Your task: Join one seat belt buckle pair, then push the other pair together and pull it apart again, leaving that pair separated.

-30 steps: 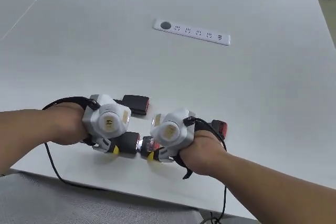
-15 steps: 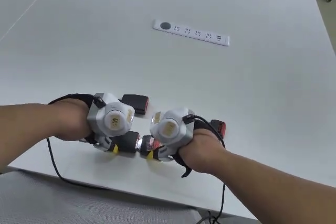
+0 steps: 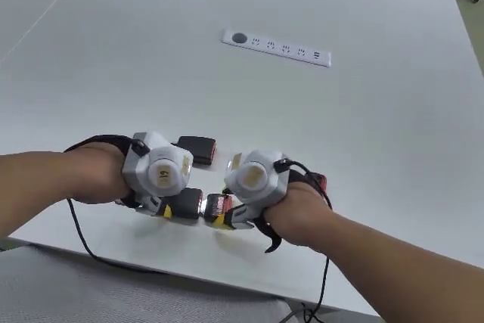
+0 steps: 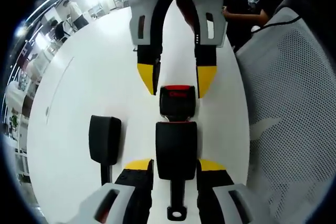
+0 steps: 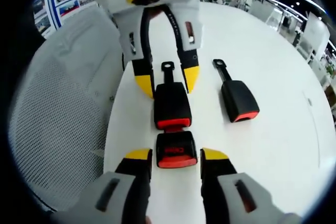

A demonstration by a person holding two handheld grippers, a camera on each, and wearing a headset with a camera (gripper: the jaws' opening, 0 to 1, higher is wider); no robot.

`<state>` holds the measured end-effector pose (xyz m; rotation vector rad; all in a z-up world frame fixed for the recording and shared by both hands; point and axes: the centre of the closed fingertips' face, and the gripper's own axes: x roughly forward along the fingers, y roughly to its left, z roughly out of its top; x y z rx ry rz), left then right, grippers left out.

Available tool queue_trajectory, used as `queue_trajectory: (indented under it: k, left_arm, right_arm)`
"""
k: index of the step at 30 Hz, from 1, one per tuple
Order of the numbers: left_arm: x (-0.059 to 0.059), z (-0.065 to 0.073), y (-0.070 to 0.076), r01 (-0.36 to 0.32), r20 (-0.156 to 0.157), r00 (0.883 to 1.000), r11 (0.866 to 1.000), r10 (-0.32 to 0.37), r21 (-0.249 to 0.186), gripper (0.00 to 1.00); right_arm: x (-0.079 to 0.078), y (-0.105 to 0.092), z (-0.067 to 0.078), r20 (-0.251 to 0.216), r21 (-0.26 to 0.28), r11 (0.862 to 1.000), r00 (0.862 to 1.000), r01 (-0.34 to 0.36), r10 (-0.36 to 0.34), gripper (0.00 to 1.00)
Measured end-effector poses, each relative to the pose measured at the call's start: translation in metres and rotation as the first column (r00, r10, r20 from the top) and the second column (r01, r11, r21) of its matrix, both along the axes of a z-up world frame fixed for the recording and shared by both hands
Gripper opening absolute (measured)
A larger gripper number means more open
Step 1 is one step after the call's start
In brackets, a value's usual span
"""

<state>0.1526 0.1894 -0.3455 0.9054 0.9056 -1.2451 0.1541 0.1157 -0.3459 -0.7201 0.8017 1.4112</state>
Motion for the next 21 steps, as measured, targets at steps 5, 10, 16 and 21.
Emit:
queue_trajectory:
  k: [5,10,16,21]
  left_arm:
    - [0.026,0.02,0.004,-0.036,0.066,0.997,0.999,0.037,-0.026,0.31]
    - [0.051,0.021,0.002,-0.044,0.08,0.996,0.999,0.046,-0.029,0.31]
    - [0.078,0.023,0.004,-0.076,0.089,0.993,0.997,0.079,-0.034,0.32]
    - [0.096,0.016,0.007,-0.077,0.076,0.994,0.997,0.079,-0.025,0.33]
  right_arm:
    - [0.013,-0.015,0.015,0.018,0.031,0.999,0.999,0.033,-0.033,0.36]
    - [0.037,-0.04,0.02,0.061,0.006,0.999,0.997,0.048,-0.049,0.36]
    - [0.058,-0.072,0.015,0.083,-0.032,0.996,0.993,0.085,-0.082,0.36]
    - [0.079,-0.113,0.008,0.097,-0.079,0.988,0.988,0.131,-0.123,0.35]
